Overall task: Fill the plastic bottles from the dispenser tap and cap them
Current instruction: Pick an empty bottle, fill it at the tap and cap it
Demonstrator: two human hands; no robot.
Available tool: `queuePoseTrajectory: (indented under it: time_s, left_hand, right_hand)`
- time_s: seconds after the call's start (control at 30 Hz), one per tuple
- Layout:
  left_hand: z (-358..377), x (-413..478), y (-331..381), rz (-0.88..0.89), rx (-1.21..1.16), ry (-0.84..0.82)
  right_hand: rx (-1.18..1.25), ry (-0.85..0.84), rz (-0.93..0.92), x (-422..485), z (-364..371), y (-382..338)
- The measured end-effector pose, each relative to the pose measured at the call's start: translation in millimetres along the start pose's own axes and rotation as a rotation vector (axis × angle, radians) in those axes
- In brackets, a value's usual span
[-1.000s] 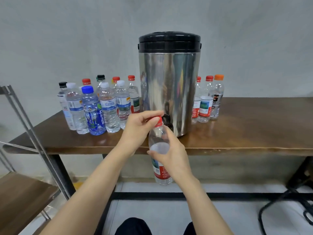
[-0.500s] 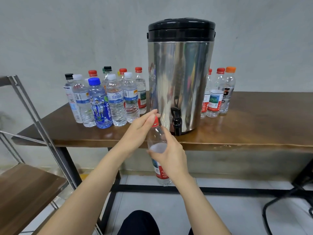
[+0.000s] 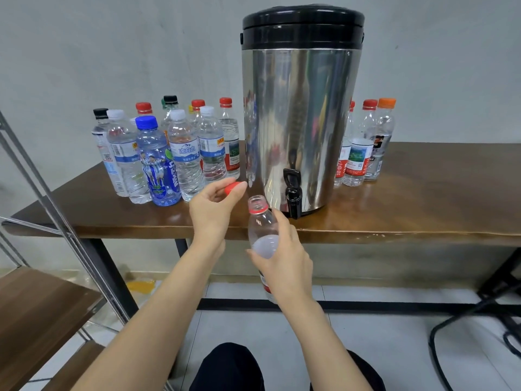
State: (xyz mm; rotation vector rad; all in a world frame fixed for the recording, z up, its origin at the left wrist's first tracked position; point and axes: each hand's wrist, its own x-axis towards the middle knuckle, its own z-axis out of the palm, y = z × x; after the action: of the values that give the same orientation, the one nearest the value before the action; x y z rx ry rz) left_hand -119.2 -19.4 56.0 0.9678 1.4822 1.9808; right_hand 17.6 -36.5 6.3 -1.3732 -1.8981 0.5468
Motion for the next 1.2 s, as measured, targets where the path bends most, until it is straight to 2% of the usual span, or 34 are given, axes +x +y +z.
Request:
queuePoseTrajectory:
  time_s: [0.3,0.5,0.67,0.73,0.8,0.93,1.07,1.2]
  left_hand:
    - [-25.7,53.6,-69.4,0.07,0.68,-0.085]
    - [-26.9,59.0,-87.4,0.128,0.971,-0.099]
    - [-24.3,55.5,-91.2,0.137,0.939,-0.064]
    - [-19.8,54.0,-79.7,0.141,0.834,-0.062]
    - [-9.6,49.6,-59.0,0.225,0.699,-0.099]
    - [19.2,30.1,-11.4,0.437,0.574,-0.318]
    - [42.8,19.2,9.3,0.652,0.665,-0.58]
    - [56.9,25.5,10.3,0.723,0.76,-0.673]
  right_hand:
    - [0.203,0.129,0.205,-18.3,3.2,55.7]
    - [0.1,0.161,0.287,-11.9,7.9,74.0]
    - [0.092,0.119,0.287,-2.0,11.5,74.1]
    - [0.104,0.1,0.28,1.5,12.3,72.6]
    - [0.129,0.09,0.271,4.2,13.1,71.8]
    - [0.204,0.095,0.243,7.0,15.0,71.0]
    - [0.244,0.13,0.223,7.9,17.5,72.9]
    - [0.272,0.141,0.214,9.8,18.0,74.7]
